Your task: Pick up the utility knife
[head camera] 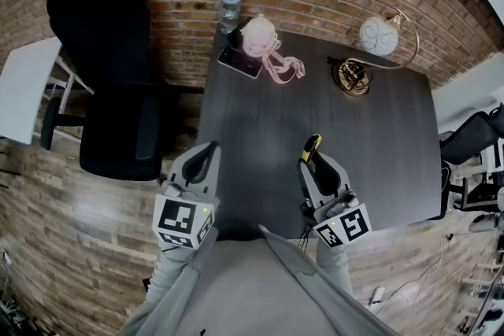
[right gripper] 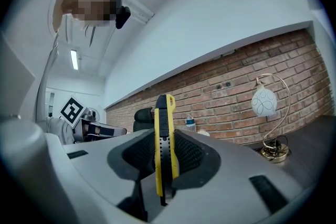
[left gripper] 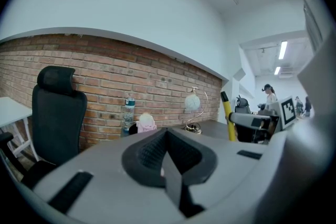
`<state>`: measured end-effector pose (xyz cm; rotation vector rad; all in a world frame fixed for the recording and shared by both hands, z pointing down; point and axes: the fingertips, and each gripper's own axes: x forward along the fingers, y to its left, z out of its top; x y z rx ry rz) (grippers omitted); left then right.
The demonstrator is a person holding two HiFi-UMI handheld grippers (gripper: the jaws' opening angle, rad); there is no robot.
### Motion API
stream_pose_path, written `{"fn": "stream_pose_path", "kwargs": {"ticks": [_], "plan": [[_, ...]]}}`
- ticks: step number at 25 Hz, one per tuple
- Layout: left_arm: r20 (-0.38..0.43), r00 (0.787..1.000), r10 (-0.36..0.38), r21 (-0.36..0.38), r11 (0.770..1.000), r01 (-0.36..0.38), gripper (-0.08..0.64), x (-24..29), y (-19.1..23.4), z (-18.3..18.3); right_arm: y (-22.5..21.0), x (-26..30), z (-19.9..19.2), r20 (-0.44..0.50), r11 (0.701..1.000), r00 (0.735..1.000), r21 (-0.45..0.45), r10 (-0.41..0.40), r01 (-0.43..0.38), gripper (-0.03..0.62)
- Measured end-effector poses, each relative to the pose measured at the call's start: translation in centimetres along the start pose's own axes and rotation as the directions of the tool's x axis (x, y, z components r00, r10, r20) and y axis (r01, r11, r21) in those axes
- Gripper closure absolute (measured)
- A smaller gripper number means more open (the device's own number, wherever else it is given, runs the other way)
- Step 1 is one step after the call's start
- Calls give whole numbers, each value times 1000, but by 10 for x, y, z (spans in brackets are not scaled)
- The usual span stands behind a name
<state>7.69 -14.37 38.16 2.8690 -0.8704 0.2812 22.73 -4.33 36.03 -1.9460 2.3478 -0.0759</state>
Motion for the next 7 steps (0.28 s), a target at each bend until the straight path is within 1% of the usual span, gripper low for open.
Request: {"fn": "stream_pose_path", "kwargs": {"ticks": [7], "plan": [[-6,1000,-5,-3,1000,5,541,-3,3,-2,5,3,1,-3,1000,1000,2,2,-2,463]]}}
